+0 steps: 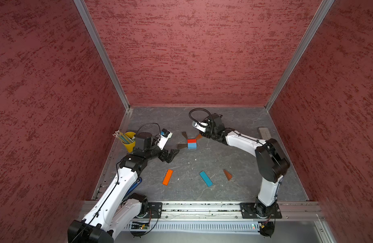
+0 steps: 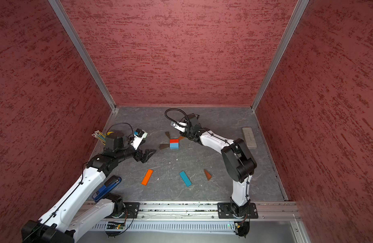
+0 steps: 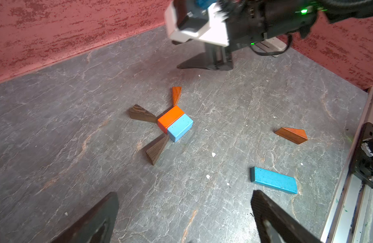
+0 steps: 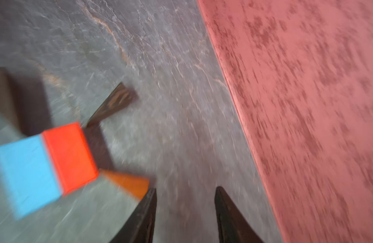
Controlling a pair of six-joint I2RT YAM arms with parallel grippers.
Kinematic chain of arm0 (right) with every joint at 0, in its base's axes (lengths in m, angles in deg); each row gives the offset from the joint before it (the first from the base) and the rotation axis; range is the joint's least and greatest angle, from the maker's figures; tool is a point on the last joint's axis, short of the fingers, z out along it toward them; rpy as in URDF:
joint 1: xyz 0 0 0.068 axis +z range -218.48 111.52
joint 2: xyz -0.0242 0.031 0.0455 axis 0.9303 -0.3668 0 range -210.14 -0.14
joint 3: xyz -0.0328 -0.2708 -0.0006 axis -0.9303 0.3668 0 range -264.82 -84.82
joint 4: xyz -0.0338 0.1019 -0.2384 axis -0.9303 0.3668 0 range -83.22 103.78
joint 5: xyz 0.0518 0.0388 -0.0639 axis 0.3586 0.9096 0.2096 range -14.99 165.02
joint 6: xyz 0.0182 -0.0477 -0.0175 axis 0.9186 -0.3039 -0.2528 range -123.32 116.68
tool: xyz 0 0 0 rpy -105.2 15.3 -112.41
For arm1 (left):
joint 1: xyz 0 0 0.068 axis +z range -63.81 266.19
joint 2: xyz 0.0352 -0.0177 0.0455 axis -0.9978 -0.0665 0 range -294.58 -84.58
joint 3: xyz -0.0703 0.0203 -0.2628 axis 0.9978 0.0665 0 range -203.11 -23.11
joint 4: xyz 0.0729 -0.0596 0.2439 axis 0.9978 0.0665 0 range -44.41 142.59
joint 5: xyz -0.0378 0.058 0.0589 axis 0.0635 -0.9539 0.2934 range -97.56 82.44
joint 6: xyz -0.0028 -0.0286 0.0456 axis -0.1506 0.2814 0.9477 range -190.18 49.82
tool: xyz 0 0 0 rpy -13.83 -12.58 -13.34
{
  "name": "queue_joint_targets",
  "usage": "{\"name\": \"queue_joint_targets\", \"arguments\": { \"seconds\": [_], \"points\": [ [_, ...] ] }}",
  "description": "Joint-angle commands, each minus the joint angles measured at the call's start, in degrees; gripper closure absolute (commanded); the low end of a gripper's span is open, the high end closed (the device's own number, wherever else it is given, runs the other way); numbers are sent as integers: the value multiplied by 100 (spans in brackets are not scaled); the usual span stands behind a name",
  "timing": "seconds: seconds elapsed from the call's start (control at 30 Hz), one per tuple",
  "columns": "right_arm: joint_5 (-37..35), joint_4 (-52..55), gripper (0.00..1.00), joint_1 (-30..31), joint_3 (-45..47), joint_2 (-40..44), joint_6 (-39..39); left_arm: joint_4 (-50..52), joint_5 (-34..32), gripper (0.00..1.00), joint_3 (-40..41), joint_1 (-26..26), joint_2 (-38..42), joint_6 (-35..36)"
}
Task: Assemble a small pinwheel with building blocks
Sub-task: Assemble the building block at the center of the board, then pick up the building block from the center of the board.
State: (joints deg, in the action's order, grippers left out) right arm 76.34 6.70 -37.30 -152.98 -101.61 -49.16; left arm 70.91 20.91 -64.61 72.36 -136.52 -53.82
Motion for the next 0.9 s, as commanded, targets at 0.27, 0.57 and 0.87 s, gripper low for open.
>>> {"name": "queue_joint_targets", "arguments": {
  "seconds": [0.27, 0.57, 0.87],
  "points": [
    [-988, 2212, 41, -188, 1631, 2897, 1681, -261, 967, 0, 211, -719, 234, 446],
    [-507, 4037, 55, -183, 2104, 2935, 868, -119, 885, 0, 422, -1385, 690, 888],
    [611, 4859, 49, -187, 2393, 3614, 1032, 60, 774, 0, 467, -1719, 873, 1162]
  ]
}}
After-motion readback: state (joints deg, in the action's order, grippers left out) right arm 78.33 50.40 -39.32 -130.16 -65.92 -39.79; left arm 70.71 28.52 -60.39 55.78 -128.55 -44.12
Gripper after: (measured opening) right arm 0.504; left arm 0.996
